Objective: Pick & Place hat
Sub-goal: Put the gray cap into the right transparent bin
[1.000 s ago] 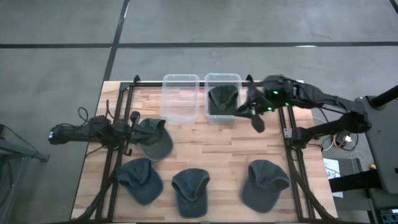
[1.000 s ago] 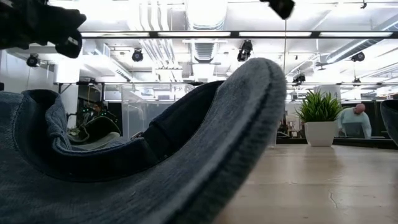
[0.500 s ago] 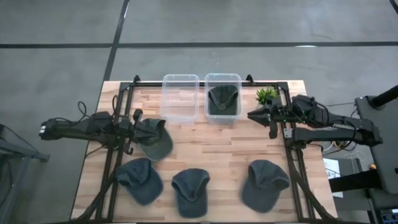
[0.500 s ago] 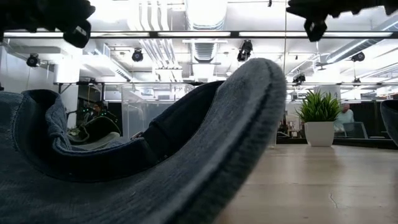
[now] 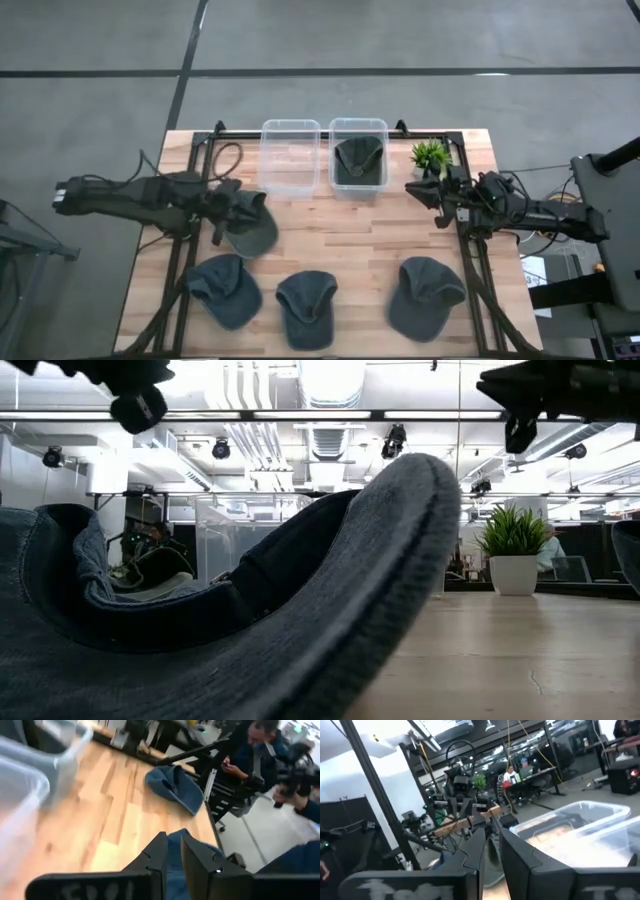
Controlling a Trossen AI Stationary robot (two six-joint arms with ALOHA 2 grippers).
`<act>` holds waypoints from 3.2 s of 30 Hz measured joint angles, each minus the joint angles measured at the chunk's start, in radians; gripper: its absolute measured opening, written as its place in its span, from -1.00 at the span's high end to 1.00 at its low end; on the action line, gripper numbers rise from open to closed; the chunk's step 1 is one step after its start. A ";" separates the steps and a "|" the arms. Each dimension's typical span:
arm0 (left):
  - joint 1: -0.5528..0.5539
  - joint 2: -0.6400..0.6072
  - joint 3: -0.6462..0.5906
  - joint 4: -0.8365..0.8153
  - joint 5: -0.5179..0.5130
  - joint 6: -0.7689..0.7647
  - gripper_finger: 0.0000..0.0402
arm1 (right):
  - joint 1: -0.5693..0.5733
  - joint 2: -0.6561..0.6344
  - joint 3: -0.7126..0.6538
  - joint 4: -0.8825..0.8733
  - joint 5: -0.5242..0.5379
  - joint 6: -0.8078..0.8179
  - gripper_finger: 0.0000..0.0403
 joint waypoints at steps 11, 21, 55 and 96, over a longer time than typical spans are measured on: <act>0.000 0.077 0.030 0.071 -0.005 -0.178 0.76 | 0.000 -0.005 -0.006 0.006 0.002 0.021 0.74; -0.037 0.075 0.024 0.075 0.099 -0.661 0.76 | 0.000 -0.005 0.006 0.001 -0.001 0.011 0.74; -0.353 0.318 0.168 -0.669 -0.213 -1.328 0.76 | 0.000 -0.005 0.006 0.000 -0.002 0.030 0.74; -0.371 0.419 0.166 -0.874 -0.244 -1.727 0.76 | 0.000 -0.004 0.006 0.004 -0.008 0.116 0.74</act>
